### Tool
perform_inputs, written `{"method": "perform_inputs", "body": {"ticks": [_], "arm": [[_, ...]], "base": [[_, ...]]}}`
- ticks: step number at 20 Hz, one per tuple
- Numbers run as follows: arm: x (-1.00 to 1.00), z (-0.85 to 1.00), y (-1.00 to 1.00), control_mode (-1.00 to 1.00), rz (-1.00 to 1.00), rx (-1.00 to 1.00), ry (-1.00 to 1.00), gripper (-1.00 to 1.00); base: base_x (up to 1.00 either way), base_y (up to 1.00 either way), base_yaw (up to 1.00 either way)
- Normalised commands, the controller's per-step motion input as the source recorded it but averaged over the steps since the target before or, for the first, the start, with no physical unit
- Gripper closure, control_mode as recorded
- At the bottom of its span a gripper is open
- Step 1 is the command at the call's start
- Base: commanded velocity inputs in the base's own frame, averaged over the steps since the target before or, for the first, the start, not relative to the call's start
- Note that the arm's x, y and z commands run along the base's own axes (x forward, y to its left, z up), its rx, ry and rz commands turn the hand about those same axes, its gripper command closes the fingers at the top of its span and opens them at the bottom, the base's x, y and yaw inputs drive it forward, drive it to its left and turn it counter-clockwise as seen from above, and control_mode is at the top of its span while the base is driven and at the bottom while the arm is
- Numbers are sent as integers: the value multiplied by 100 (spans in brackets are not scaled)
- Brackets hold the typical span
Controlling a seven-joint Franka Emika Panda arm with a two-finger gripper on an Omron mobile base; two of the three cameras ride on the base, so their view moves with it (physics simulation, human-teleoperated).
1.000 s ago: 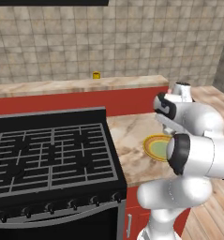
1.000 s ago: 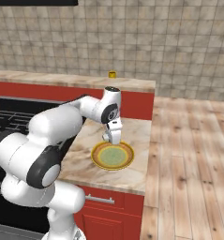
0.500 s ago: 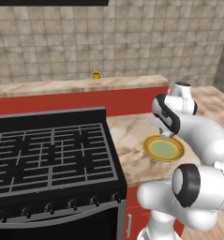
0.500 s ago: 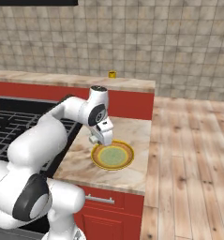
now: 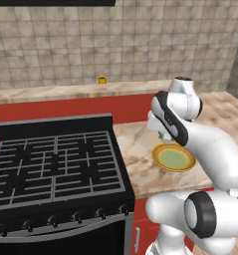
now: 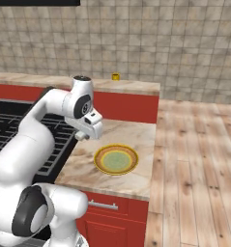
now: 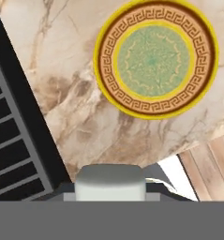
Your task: Pick up the marshmallow and place it in the cup of hot chocolate on the dining counter.
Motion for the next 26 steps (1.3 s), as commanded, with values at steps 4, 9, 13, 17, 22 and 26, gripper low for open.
{"method": "perform_inputs", "body": {"ticks": [4,9,13,17,22,26], "arm": [[-43,25,30,-100,42,-4,3,100],[-18,16,16,-100,42,-3,3,100],[-24,28,10,-100,38,-2,1,100],[-50,38,3,-100,26,-2,-11,100],[-61,36,0,-100,9,0,-17,100],[-53,30,0,-100,7,0,-11,100]], "base": [[0,0,0],[0,0,0],[0,0,0],[0,0,0],[0,0,0],[0,0,0]]}}
